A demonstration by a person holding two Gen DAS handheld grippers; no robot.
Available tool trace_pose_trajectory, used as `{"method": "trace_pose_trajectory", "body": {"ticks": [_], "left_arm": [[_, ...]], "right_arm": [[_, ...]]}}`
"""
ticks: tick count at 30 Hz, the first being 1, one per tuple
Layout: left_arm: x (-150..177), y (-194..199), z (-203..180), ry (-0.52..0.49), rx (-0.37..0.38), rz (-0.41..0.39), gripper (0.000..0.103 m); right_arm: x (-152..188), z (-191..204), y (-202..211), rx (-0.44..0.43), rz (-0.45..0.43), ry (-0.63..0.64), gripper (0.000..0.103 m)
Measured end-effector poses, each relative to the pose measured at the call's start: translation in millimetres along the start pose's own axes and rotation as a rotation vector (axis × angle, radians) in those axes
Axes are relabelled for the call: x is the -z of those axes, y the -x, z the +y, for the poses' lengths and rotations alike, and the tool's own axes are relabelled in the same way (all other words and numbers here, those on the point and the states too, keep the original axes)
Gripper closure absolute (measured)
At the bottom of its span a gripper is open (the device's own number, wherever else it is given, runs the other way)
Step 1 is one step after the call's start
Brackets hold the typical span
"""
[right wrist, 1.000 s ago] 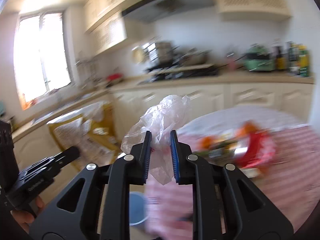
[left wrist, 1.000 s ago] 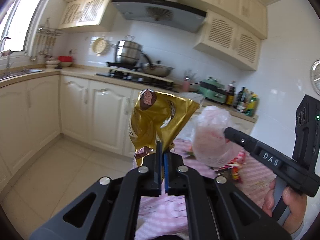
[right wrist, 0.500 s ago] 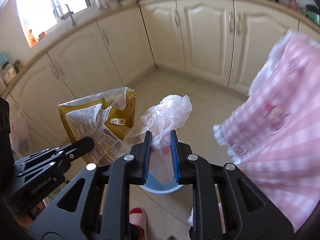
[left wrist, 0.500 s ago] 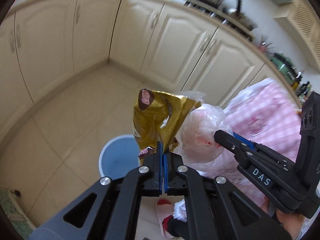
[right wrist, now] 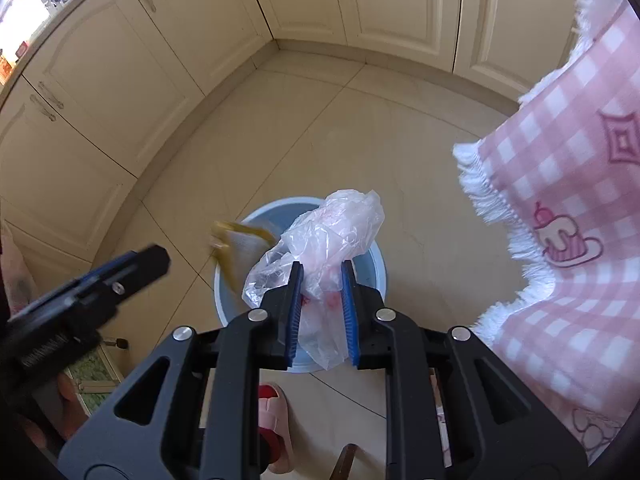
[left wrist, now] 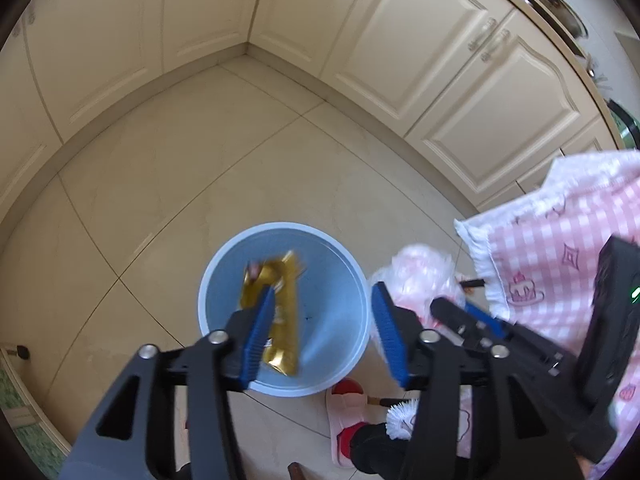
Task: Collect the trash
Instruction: 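Carry the gold wrapper and plastic bag with both tools over the blue bin, then open both tools to drop the wrapper and bag into the bin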
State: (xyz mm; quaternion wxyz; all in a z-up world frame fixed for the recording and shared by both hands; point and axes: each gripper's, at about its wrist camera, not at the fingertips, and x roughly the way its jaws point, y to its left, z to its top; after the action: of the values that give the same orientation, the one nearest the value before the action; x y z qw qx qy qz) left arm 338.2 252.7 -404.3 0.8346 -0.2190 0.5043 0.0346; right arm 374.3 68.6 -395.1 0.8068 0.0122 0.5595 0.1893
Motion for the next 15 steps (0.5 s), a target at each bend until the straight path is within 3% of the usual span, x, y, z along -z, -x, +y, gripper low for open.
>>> {"method": "trace_pose_trajectory", "body": {"ticks": [15], "left_arm": [[3.1,-4.8,30.9,0.045,-0.104,0.047,0.041]], "right_arm": [[-3.5,27.4,-18.5,-0.028,0.013,0.023,0.084]]}}
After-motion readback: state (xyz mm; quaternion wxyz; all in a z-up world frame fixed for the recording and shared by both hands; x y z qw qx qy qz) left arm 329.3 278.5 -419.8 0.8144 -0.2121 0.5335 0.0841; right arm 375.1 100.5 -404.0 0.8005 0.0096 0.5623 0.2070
